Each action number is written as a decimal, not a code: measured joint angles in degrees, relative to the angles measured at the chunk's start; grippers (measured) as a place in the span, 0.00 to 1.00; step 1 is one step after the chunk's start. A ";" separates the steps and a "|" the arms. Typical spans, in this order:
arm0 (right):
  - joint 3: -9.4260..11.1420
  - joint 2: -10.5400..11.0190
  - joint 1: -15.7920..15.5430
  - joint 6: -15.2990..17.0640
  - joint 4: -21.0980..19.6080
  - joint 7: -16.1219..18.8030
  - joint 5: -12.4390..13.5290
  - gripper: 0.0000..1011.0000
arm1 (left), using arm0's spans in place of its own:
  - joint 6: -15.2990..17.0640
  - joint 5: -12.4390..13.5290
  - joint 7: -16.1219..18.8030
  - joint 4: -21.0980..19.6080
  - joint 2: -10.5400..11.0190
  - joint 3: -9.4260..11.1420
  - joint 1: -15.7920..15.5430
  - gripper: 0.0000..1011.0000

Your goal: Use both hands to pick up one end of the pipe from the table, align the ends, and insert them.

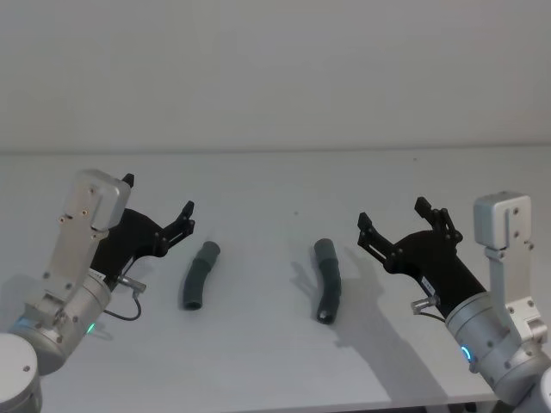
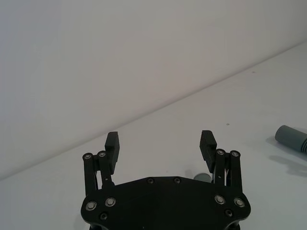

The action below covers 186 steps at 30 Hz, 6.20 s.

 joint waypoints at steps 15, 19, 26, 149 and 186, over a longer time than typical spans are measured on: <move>0.00 0.00 0.00 0.00 0.00 0.00 0.00 0.99 | 0.00 0.00 0.00 0.00 0.00 0.00 0.00 0.99; 0.00 0.00 0.00 0.00 0.00 0.00 0.00 0.99 | 0.00 0.00 0.00 0.00 0.00 0.00 0.00 0.99; 0.00 0.00 0.00 0.00 0.00 0.00 0.00 0.99 | 0.00 0.00 0.00 0.00 0.00 0.00 0.00 0.99; -6.83 -4.93 10.88 30.62 6.62 -0.39 -5.63 0.99 | 0.00 0.00 0.00 0.00 0.00 0.00 0.00 0.99; -7.74 -6.49 13.56 33.69 10.97 0.64 -7.33 0.34 | 0.00 0.00 0.00 0.00 0.00 0.00 0.00 0.99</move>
